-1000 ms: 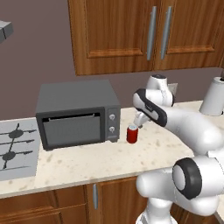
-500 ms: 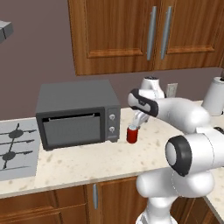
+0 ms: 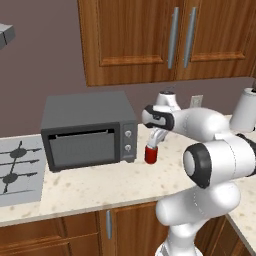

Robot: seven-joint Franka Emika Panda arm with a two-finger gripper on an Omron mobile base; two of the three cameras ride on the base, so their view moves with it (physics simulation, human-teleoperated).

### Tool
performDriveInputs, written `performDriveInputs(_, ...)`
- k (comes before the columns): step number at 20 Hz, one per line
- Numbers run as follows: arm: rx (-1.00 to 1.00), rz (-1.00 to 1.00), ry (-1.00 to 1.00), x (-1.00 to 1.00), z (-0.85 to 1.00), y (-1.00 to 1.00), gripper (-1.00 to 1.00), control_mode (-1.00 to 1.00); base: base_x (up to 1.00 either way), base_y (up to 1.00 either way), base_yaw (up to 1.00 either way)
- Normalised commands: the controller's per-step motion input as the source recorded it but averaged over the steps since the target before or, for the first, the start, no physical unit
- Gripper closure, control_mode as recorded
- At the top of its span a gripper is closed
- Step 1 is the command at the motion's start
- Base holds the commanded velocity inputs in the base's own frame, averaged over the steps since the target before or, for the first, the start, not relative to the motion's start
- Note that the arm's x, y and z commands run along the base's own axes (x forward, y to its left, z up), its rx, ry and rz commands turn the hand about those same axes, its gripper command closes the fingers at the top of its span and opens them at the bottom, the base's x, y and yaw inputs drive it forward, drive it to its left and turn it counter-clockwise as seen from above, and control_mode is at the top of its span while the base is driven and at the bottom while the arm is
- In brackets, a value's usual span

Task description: Four empty soda cans are scattered around the kitchen. Gather all the cans and cluster them next to the stove for recycling.

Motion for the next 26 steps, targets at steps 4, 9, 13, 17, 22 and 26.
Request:
performDriveInputs(4, 0.0, 0.03, 0.0, 0.26, -0.07, 0.0, -1.0, -1.0, 0.0, 0.0, 0.0)
performDriveInputs(9, 0.0, 0.04, 0.0, 0.17, -0.11, 0.0, -1.0, -1.0, 0.0, 0.0, 0.0)
performDriveInputs(13, 0.0, 0.04, 0.01, 0.11, -0.08, 0.0, -1.0, -1.0, 0.0, 0.0, 0.0)
performDriveInputs(17, 0.0, 0.02, 0.03, 0.0, -0.01, 0.04, -1.0, -1.0, 0.0, 0.0, 0.0)
performDriveInputs(22, 0.0, 0.0, 0.02, 0.0, 0.0, 0.01, -1.0, -1.0, 0.0, 0.0, 0.0)
performDriveInputs(26, 0.0, 0.0, 0.0, 0.0, 0.0, 0.01, -1.0, -1.0, 0.0, 0.0, 0.0)
